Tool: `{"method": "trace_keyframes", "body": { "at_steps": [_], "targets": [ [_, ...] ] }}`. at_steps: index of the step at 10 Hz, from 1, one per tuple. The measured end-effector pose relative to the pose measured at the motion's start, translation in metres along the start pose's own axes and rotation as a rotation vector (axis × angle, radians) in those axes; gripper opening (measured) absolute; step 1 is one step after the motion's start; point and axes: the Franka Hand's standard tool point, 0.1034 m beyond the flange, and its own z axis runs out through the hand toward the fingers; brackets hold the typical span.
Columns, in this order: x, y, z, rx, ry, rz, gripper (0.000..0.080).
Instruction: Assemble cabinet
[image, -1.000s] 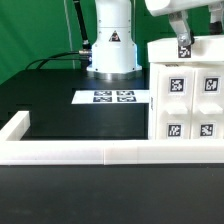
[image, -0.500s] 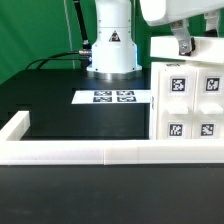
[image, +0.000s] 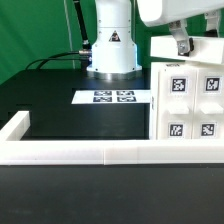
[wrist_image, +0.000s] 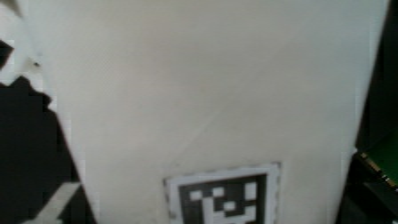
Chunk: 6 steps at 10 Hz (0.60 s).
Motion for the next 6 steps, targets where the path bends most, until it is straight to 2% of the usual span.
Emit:
{"method": "trace_keyframes", "body": {
  "at_steps": [6],
  "targets": [
    [0.0003, 0.0069, -0.0001, -0.014, 0.041, 0.445, 0.0564]
  ]
}}
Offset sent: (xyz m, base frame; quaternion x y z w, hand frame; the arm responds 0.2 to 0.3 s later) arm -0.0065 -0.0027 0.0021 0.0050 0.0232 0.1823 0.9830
